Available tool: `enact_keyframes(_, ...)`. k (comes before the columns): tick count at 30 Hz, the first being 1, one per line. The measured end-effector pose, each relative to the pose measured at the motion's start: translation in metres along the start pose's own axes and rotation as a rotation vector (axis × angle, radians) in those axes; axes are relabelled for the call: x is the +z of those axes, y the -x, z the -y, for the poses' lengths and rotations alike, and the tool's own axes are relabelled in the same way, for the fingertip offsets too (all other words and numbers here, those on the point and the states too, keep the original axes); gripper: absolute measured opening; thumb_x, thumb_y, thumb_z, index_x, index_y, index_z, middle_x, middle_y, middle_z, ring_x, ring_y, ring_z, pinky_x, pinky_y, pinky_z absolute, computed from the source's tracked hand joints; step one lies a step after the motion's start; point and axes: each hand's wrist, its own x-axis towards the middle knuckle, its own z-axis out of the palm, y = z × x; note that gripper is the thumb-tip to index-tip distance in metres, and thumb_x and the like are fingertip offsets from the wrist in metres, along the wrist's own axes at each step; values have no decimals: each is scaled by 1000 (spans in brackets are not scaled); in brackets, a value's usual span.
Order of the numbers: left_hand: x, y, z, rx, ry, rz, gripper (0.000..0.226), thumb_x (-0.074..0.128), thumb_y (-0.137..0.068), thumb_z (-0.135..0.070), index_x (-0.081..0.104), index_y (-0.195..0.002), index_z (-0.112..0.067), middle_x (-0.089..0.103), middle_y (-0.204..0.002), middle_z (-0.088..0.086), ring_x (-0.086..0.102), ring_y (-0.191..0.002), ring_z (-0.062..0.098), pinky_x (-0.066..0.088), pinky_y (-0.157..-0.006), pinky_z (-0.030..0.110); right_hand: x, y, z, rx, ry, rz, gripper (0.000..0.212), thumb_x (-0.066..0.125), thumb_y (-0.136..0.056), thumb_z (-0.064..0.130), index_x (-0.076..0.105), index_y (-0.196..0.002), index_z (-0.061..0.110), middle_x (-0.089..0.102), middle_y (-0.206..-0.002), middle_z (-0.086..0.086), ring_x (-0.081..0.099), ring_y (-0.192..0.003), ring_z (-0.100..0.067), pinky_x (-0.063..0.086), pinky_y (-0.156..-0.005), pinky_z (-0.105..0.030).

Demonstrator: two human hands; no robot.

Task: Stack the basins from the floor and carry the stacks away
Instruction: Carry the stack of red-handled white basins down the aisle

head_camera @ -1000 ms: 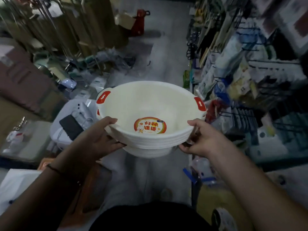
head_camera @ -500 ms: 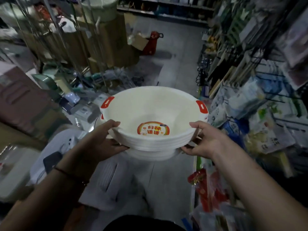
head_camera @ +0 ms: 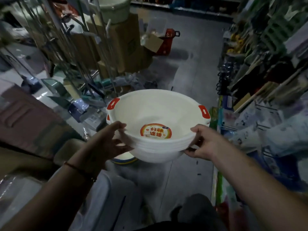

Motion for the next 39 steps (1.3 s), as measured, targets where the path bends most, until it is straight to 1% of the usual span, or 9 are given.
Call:
enact_keyframes(4,14,-44,-24,-78,61,-116,71,79,-74,-14,45,-136,-23,44,-134,18,53,-113,42,59,-60,51,45,-51,31,24,192,-24,37,68,-79,8,54,-113,13,61,-104,-8,54,-100,-35,52,-71,-49)
enact_keyframes(10,21,-111,-57,-102,252,-310,60,67,-85,-14,41,-139,-15,51,-110,5,51,-119,25,60,-58,50,131,-136,89,70,430,64,40,67,-81,4,53,-117,12,60,-101,-10,54,-95,-33,52,-72,-47)
enact_keyframes(14,15,-154,-80,-109,397,-394,66,57,-90,-14,33,-151,-15,27,-157,3,24,-144,20,52,-83,31,195,-198,118,127,610,151,50,67,-79,4,53,-125,13,60,-107,-11,57,-97,-33,54,-73,-47)
enact_keyframes(17,-3,-190,-75,-82,538,-453,60,58,-87,-8,41,-145,-11,45,-143,3,56,-122,28,58,-77,40,245,-239,122,118,779,205,46,62,-83,0,50,-126,11,57,-102,-13,56,-92,-33,53,-83,-49)
enact_keyframes(20,-23,-223,-57,-80,630,-533,49,57,-87,-5,49,-135,-8,57,-115,14,60,-90,29,57,-56,41,286,-275,107,152,935,193,47,58,-81,-3,49,-125,10,57,-103,-14,57,-91,-31,52,-65,-44)
enact_keyframes(25,-76,-307,-19,-115,685,-623,49,72,-87,-24,52,-131,-18,62,-121,16,62,-99,35,58,-56,42,334,-360,57,175,1107,107,47,54,-80,-6,50,-125,9,56,-102,-15,56,-86,-30,51,-61,-42)
enact_keyframes(31,-126,-411,54,-207,697,-608,51,63,-89,-10,45,-135,-23,64,-118,14,62,-104,35,59,-70,51,358,-471,-3,216,1217,65,44,50,-84,-10,51,-124,9,59,-108,-14,58,-91,-31,52,-65,-44)
enact_keyframes(36,-149,-482,138,-222,821,-675,45,61,-88,3,53,-122,-25,66,-119,13,62,-107,40,56,-77,63,351,-574,-56,280,1371,130,41,47,-88,-14,52,-125,4,61,-101,-15,57,-92,-33,50,-89,-51)
enact_keyframes(39,-150,-518,189,-268,851,-742,49,64,-89,2,48,-129,-21,65,-123,11,63,-107,37,58,-76,56,337,-633,-85,267,1540,164,42,50,-88,-15,53,-126,1,63,-103,-16,58,-92,-33,52,-75,-46)
